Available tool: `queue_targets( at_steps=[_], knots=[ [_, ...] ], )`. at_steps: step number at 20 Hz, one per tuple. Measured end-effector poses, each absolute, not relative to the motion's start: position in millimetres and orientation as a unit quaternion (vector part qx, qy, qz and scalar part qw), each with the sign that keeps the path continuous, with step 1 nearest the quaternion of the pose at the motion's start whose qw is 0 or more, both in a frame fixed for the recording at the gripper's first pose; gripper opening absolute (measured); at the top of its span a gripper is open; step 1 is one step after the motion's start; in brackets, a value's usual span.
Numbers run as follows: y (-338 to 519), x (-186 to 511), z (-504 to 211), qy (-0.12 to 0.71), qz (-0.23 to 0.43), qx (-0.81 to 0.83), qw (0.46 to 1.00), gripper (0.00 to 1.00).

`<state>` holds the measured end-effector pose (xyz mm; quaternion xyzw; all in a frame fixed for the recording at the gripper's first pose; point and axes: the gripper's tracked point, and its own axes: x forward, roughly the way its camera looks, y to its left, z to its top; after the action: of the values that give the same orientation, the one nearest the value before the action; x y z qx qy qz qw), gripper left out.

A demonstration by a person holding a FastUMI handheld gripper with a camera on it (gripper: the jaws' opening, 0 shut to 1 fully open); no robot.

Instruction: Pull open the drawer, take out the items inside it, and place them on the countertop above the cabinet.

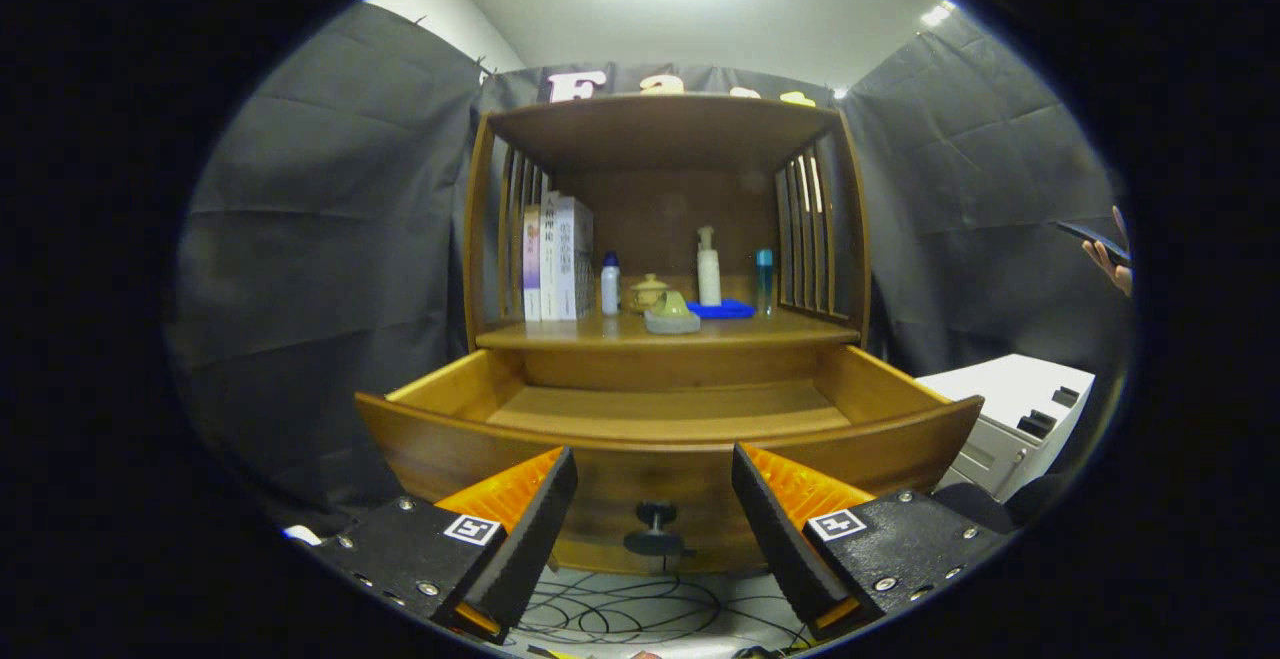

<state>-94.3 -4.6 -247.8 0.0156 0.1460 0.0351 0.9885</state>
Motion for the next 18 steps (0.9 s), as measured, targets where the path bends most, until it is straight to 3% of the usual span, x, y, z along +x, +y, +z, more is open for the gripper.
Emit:
queue_targets(
  at_steps=[9, 18],
  knots=[
    [-10, -76, -295, 0.169, 0.003, 0.014, 0.986, 0.95],
    [-20, -59, -297, 0.177, 0.026, 0.012, 0.984, 0.95]
  ],
)
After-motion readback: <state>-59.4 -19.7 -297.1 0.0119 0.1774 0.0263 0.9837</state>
